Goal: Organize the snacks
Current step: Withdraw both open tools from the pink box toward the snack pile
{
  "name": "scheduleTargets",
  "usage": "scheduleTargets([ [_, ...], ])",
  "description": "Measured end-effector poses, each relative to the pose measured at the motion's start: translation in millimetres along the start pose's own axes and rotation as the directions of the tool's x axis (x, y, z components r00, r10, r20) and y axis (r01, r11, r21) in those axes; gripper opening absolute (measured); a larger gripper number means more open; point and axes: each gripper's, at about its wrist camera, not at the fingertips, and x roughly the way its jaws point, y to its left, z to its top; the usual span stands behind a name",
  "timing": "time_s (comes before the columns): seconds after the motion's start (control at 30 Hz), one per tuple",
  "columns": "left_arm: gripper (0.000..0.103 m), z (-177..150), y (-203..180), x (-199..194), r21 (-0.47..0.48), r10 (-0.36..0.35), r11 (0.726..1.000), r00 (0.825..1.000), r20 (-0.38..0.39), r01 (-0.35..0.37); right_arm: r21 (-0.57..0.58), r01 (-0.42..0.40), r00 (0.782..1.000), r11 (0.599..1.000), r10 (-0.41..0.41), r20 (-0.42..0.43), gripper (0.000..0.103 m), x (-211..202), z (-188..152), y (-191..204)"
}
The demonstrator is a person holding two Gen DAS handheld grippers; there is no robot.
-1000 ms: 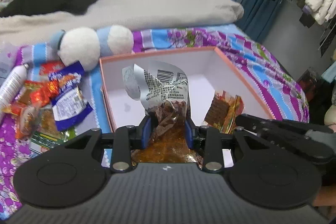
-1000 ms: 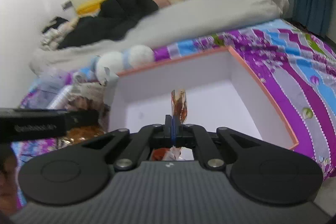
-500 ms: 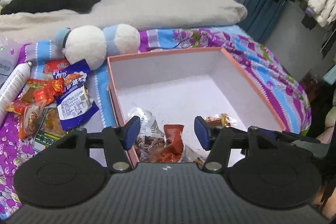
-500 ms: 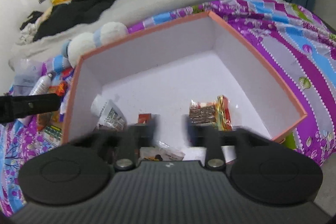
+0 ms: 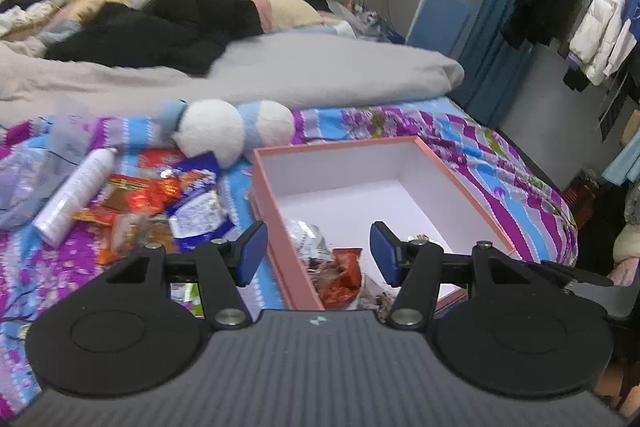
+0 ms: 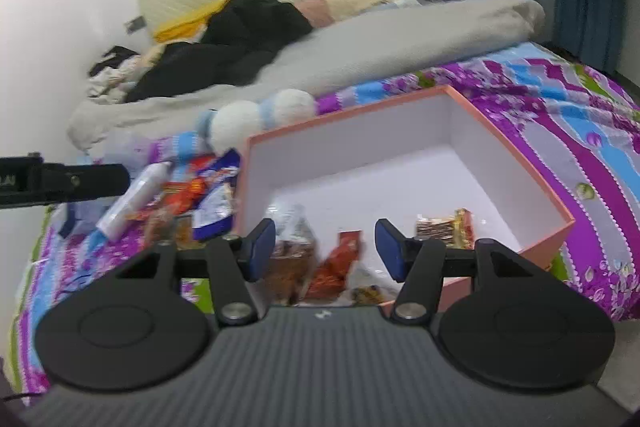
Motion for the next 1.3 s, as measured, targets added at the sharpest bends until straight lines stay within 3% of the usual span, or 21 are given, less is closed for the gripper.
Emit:
scheduleTargets([
  [0.47, 0.062, -68, 26, -78, -0.051, 0.04, 0.998, 0.999, 0.018, -0.039, -0.111, -0.084, 0.995, 0.99, 0.09, 0.049, 0.058, -64, -39, 55],
  [0.77, 0.062, -100, 37, -81, -0.093, 0.033, 0.995, 0.999, -0.024, -0.035, -0.157, -0.103, 0.994, 0.982, 0.108, 0.027, 0.058, -72, -66, 75],
  [1.0, 0.062, -101, 52, -80, -0.115, 0.047, 0.992, 0.998, -0.032, -0.05, -0.163, -0.11, 0.994, 0.981, 0.112, 0.002, 0.06, -62, -74, 86],
  [1.03, 0.063, -101, 55, -79, -0.115, 0.049, 0.992, 0.998, -0.035, -0.053, -0.164, -0.11, 0.994, 0.98, 0.112, 0.001, 0.062, -61, -75, 88],
  [1.1, 0.063, -102, 62, -76, -0.117, 0.061, 0.991, 0.997, -0.045, -0.066, -0.168, -0.118, 0.993, 0.979, 0.119, 0.0, 0.077, -58, -78, 92],
  [1.13, 0.063, -102, 66, -74, -0.122, 0.066, 0.99, 0.997, -0.049, -0.072, -0.172, -0.122, 0.992, 0.977, 0.123, -0.002, 0.089, -56, -79, 95],
  [1.3, 0.071, -101, 87, -60, -0.159, 0.085, 0.983, 0.994, -0.068, -0.095, -0.2, -0.142, 0.99, 0.969, 0.14, -0.024, 0.09, -44, -81, 104],
])
